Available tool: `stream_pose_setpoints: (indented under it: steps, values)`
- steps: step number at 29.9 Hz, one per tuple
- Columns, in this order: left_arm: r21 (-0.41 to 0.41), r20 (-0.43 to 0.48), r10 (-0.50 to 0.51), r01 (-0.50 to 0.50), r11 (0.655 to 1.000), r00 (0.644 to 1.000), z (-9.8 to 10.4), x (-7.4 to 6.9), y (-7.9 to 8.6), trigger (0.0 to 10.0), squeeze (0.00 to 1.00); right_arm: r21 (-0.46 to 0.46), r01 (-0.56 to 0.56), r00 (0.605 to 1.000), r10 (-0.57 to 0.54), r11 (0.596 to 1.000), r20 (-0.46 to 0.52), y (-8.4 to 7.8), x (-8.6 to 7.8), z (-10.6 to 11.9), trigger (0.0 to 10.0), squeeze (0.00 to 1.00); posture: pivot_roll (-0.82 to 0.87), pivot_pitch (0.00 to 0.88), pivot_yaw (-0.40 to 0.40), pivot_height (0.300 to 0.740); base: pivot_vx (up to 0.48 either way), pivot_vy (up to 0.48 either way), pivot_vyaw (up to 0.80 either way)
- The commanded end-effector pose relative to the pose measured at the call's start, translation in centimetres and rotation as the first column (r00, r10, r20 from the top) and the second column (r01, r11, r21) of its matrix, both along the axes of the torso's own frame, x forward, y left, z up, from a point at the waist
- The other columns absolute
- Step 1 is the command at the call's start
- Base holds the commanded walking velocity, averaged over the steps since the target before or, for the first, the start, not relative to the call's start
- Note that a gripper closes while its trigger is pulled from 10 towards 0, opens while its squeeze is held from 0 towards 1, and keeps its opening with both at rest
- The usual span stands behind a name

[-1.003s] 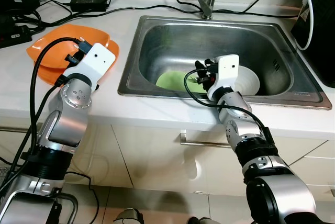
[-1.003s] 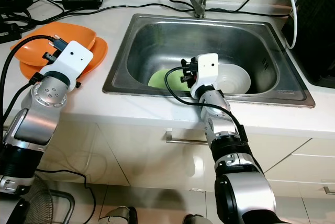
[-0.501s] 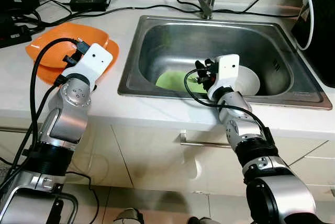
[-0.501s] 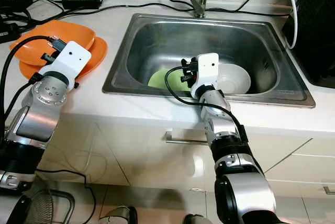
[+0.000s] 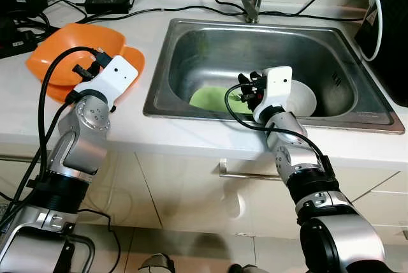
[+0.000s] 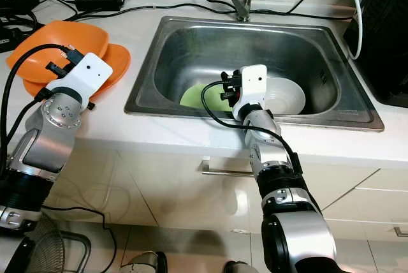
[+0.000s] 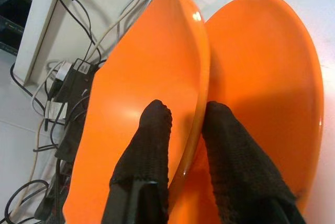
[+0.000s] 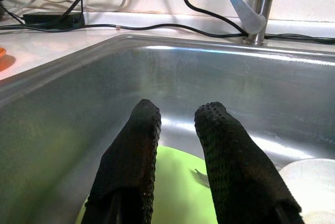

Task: Kitchen organization

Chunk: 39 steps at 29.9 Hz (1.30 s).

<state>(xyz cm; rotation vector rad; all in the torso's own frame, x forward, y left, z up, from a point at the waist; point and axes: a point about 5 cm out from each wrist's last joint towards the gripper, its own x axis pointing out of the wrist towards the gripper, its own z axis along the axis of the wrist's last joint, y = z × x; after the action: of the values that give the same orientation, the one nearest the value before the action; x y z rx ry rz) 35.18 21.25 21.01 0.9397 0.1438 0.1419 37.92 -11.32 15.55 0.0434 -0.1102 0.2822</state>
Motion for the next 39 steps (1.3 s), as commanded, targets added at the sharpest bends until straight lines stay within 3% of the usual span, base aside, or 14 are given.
stream_pose_setpoints:
  steps: [1,20,32,34,39]
  values:
    - [0.026,-0.01,0.002,-0.002,1.0,1.0,0.1,0.2,0.0,0.0,0.0,0.014,0.015,0.999,-0.015,1.0,-0.032,-0.3,-0.2,-0.7,10.0,0.0,0.1,0.09,-0.01,0.74,0.0,0.0,0.0]
    - [0.039,-0.023,-0.037,0.038,0.999,0.999,-0.1,0.4,-0.8,0.0,0.0,0.016,0.034,0.999,-0.033,0.999,-0.035,-0.7,-0.3,-0.8,10.0,0.0,0.09,0.086,-0.002,0.74,0.0,0.0,0.0]
    - [0.253,0.158,-0.136,0.093,0.963,0.978,3.6,0.5,-2.2,0.0,0.0,0.033,0.037,0.999,-0.036,0.999,-0.034,-0.6,-0.3,-0.8,10.0,0.0,0.09,0.084,-0.002,0.74,0.0,0.0,0.0]
    - [0.278,0.18,-0.171,0.116,0.953,0.969,3.9,0.6,-2.5,10.0,0.0,0.036,0.037,0.999,-0.036,0.999,-0.034,-0.6,-0.3,-0.8,10.0,0.0,0.09,0.084,-0.002,0.74,0.0,0.0,0.0]
    - [0.323,0.204,-0.282,0.207,0.923,0.937,4.7,0.6,-4.3,10.0,0.0,0.038,0.037,0.999,-0.035,0.999,-0.036,-0.5,-0.3,-0.8,10.0,0.0,0.1,0.079,-0.001,0.74,0.0,0.0,0.0]
